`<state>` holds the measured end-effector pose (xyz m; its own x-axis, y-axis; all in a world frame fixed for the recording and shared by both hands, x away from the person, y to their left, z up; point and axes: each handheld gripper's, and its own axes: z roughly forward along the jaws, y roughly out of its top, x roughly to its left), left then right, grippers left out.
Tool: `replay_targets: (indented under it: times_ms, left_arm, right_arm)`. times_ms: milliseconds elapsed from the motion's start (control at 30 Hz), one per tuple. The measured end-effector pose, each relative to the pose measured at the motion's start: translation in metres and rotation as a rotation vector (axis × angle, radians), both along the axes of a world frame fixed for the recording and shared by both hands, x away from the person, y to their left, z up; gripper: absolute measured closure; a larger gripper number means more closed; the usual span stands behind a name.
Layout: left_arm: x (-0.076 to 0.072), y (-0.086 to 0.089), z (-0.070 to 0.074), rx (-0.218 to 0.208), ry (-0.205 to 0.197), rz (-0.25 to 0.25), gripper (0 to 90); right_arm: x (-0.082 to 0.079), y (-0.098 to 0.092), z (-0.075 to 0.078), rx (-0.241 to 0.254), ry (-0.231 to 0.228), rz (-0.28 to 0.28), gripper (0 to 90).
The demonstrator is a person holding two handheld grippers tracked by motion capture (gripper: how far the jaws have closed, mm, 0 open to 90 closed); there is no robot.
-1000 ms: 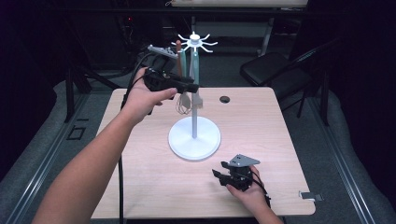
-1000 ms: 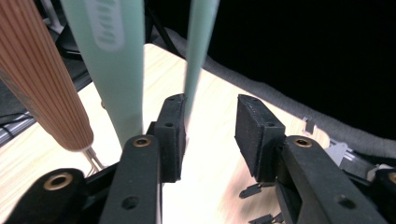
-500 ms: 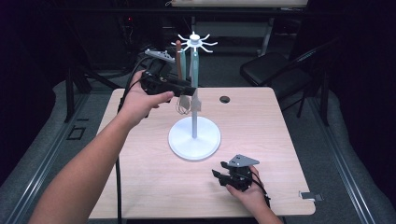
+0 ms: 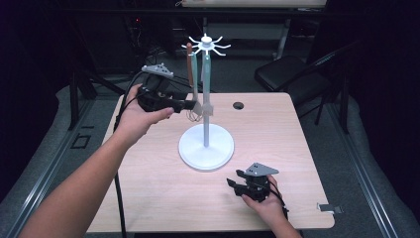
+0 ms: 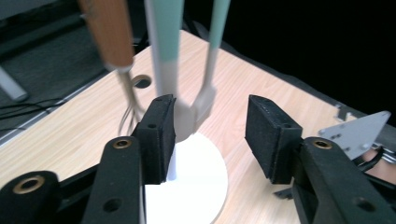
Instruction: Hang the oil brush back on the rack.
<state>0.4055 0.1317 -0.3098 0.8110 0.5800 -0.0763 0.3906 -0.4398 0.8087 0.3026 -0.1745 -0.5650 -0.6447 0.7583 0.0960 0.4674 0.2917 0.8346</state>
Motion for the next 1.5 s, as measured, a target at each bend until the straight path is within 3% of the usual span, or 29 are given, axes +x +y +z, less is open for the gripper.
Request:
replay_targets:
  times_ms: [200,333,567,600,833,1133,1233,1500]
  left_arm:
    - [-0.010,0.020,-0.008,-0.010,0.003,0.044,48.4]
    - [-0.017,0.033,-0.022,-0.001,-0.011,0.083,46.1]
    - [-0.028,0.051,-0.060,0.021,0.001,0.132,43.8]
    - [-0.030,0.054,-0.066,0.014,0.008,0.138,43.6]
    - [-0.041,0.073,-0.103,-0.004,0.050,0.183,42.7]
    - [-0.060,0.092,-0.151,-0.036,0.068,0.248,42.6]
    - [-0.068,0.099,-0.171,-0.074,0.081,0.273,42.6]
    - [-0.080,0.111,-0.215,-0.046,0.118,0.324,42.5]
  right_arm:
    - [0.001,-0.004,0.003,-0.004,-0.003,-0.010,47.9]
    - [0.001,-0.006,0.004,0.003,-0.009,-0.016,47.8]
    - [0.001,-0.009,0.007,0.029,-0.020,-0.027,46.5]
    - [0.001,-0.011,0.008,0.011,-0.019,-0.024,46.4]
    - [0.002,-0.015,0.010,0.035,-0.025,-0.046,45.9]
    - [0.002,-0.017,0.012,0.019,-0.039,-0.052,45.1]
    - [0.002,-0.017,0.012,0.013,-0.045,-0.053,44.8]
    - [0.004,-0.018,0.010,-0.009,-0.046,-0.061,44.5]
